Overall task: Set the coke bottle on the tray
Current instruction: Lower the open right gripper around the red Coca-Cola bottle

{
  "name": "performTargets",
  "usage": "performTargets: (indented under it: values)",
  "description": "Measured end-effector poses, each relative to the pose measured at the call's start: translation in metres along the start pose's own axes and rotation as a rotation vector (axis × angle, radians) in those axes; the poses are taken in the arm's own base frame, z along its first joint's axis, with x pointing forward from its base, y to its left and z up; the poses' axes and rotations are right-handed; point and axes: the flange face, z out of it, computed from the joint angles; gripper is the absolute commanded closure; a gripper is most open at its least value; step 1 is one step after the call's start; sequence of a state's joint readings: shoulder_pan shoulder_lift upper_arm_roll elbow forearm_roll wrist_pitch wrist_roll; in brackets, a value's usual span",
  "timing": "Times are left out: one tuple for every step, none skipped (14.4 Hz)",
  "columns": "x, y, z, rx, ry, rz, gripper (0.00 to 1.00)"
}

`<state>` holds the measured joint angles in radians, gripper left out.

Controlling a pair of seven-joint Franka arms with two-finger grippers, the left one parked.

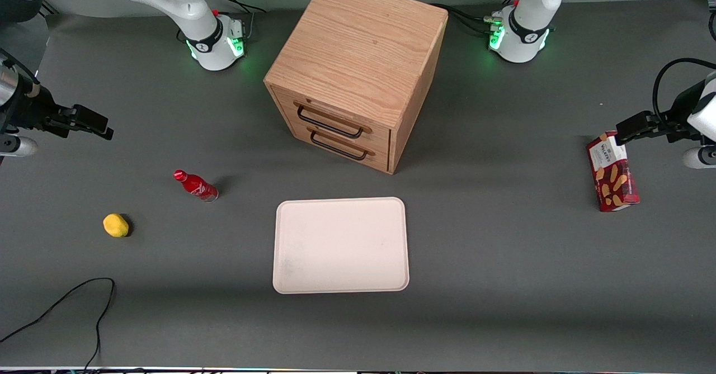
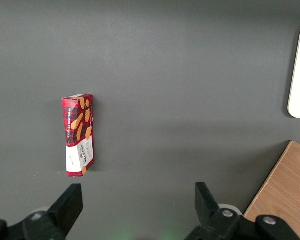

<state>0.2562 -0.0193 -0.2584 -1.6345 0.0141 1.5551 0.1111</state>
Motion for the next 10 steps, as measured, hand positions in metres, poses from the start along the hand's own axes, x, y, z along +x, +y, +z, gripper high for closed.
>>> performTargets:
  values:
    - [0.0,0.0,0.0,0.0,0.0,0.001,0.0]
    - [0.0,-0.001,0.0,0.0,0.001,0.0,0.0]
    - [0.0,-0.002,0.0,0.0,0.001,-0.001,0.0]
    - [0.0,-0.003,0.0,-0.001,0.0,-0.002,0.0]
    - [0.0,-0.003,0.001,-0.001,-0.003,-0.003,0.0]
    - [0.001,-0.004,0.004,-0.003,-0.009,-0.003,0.0]
    - [0.002,-0.005,0.009,-0.005,-0.017,-0.004,0.0]
    - [0.005,-0.007,0.019,-0.007,-0.02,-0.007,0.0]
    - [0.008,-0.01,0.033,-0.008,-0.019,-0.011,0.0]
    - [0.011,-0.013,0.052,-0.008,-0.014,-0.015,0.0]
